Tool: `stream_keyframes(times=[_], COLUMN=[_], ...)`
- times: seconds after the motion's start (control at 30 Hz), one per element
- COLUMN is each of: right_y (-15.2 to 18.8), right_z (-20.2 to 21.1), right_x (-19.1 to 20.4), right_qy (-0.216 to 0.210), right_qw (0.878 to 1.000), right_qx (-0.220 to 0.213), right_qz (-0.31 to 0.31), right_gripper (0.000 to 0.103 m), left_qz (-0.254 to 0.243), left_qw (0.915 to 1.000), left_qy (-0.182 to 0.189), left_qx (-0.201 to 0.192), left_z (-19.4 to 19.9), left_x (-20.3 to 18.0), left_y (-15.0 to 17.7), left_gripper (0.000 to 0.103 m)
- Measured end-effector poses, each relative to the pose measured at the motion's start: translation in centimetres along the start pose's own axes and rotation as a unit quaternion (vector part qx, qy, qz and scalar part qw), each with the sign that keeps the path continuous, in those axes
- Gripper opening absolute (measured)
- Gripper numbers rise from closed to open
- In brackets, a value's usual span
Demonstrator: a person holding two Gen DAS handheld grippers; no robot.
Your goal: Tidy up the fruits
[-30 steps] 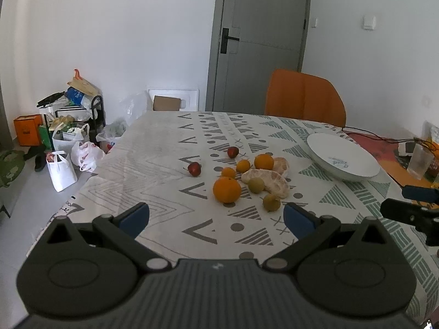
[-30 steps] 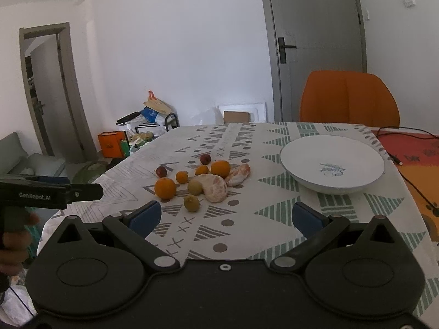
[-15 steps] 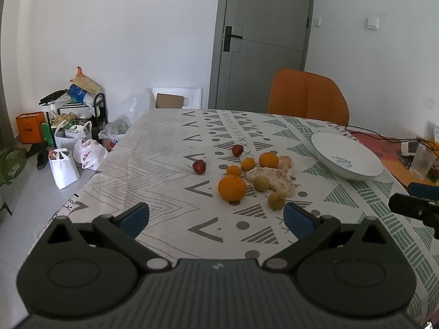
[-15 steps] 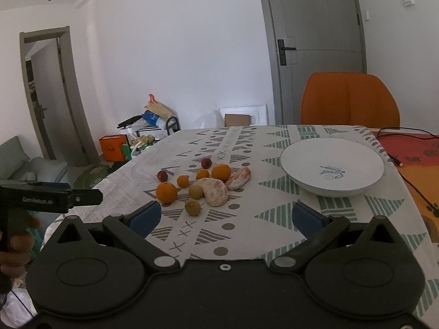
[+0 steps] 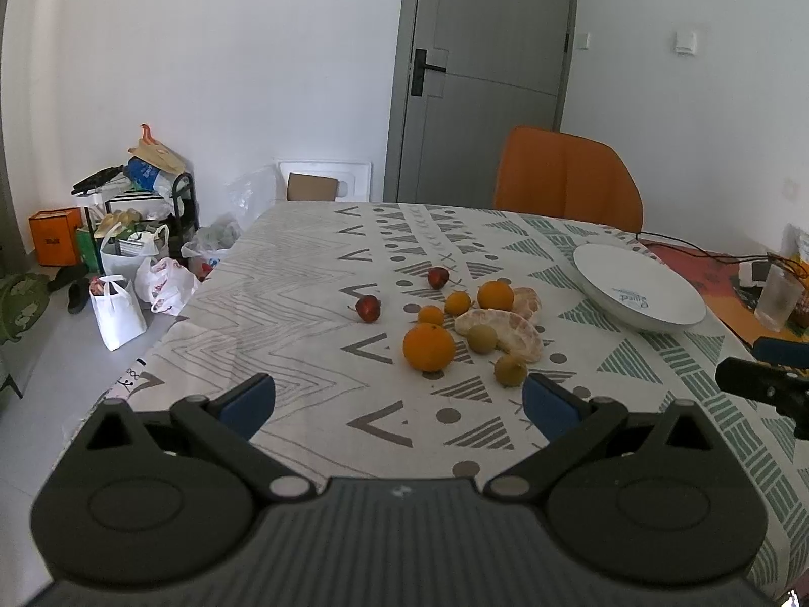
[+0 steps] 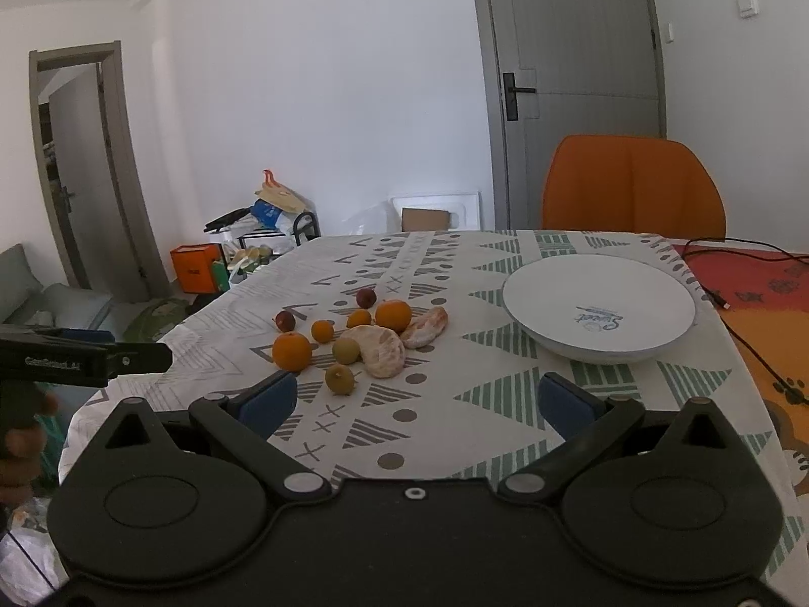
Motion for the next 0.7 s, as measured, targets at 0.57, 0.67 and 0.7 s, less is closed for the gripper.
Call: stream_keyframes(times=[0.57,0.67,0.7], right_y=[0.0,0.0,0.0], right_z=[-0.2,-0.6,-0.8], right_x=[0.3,0.3,0.3], right_qy=[-0.005,0.001,-0.002], right_qw=[1.0,1.0,1.0], right_qx=[-0.004,-0.006,-0.001], right_qz=[0.018,0.03,0.031], right_gripper=[0.103,0.103,0.103], left_qz=[-0.005,-0.005,-0.004], left_qw=[1.0,1.0,1.0], left_qy=[0.006,0.006,0.006], left_qx=[-0.002,0.003,0.006], left_z=[-0.4,-1.1,-1.4], left_x=[-0.2,-0.1,-0.1], left_y=[0.3,0.6,0.7], left_gripper=[0.103,0.103,0.103])
Point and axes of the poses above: each gripper's, at about its wrist camera, not at the fingertips, and z roughly against the way its jaws point, x to its left, y to its underside, the point moved 6 cm from there along -z, roughly the way its jaws point, and after that the axes turned 2 degrees about -y, right-handed, at the moved point
